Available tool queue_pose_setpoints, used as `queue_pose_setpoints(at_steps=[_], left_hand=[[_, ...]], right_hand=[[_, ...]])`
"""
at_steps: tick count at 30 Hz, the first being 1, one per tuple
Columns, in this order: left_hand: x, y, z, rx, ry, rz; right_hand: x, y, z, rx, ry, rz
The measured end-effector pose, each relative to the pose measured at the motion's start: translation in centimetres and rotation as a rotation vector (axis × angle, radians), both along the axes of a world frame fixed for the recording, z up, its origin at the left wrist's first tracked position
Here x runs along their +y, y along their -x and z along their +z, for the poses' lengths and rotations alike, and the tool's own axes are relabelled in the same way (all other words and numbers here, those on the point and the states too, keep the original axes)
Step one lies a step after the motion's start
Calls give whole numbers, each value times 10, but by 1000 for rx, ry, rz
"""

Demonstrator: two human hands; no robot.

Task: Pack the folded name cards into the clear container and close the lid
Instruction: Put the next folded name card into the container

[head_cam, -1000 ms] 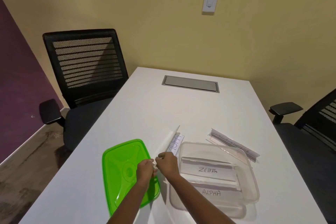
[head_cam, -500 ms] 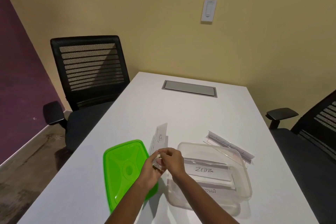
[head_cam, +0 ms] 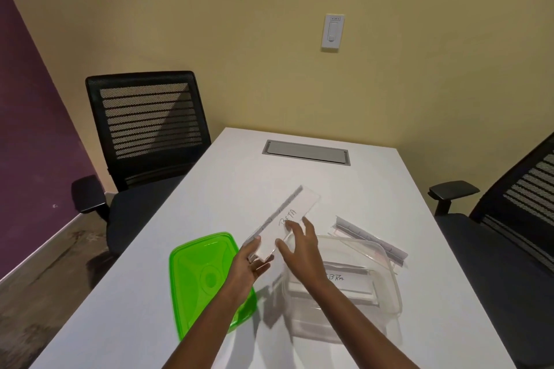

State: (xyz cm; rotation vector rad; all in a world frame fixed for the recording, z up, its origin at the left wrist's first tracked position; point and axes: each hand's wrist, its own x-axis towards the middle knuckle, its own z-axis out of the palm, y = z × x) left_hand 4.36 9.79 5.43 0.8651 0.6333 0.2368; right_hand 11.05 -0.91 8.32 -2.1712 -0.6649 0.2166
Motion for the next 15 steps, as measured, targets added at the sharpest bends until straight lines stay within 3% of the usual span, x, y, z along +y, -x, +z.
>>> queue_pose_setpoints(at_steps=[5, 10, 15], left_hand=[[-1, 5, 7, 33, -23, 3], [0, 9, 7, 39, -39, -10], [-3, 9, 7, 23, -35, -74]], right_hand=[[-26, -20, 14, -51, -7, -98], [-50, -42, 20, 6, -177, -168], [-69, -59, 25, 411, -366, -232]])
